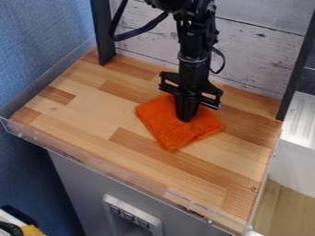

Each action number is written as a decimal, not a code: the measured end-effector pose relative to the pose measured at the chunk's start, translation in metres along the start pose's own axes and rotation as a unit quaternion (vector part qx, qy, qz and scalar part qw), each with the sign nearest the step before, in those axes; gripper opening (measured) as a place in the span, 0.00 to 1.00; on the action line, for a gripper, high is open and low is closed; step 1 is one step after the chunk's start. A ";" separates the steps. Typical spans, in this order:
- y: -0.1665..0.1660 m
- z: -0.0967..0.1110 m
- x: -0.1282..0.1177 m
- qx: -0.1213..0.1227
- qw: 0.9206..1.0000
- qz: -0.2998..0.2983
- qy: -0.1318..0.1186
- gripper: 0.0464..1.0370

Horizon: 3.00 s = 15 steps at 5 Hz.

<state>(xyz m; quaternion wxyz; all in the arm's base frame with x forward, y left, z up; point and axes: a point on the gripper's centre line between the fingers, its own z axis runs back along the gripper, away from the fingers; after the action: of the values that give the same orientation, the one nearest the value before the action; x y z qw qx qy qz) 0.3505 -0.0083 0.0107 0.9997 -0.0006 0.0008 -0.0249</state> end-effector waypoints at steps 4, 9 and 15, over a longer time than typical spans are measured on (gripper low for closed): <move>0.007 0.001 -0.001 0.005 1.000 0.012 0.006 0.01; 0.029 0.036 -0.002 -0.001 0.999 0.035 0.006 0.44; -0.066 0.115 0.041 0.010 0.999 0.029 -0.011 0.96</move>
<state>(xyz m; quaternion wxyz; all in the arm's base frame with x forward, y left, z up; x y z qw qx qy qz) 0.3886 -0.0757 0.1253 0.9999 0.0087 -0.0104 0.0037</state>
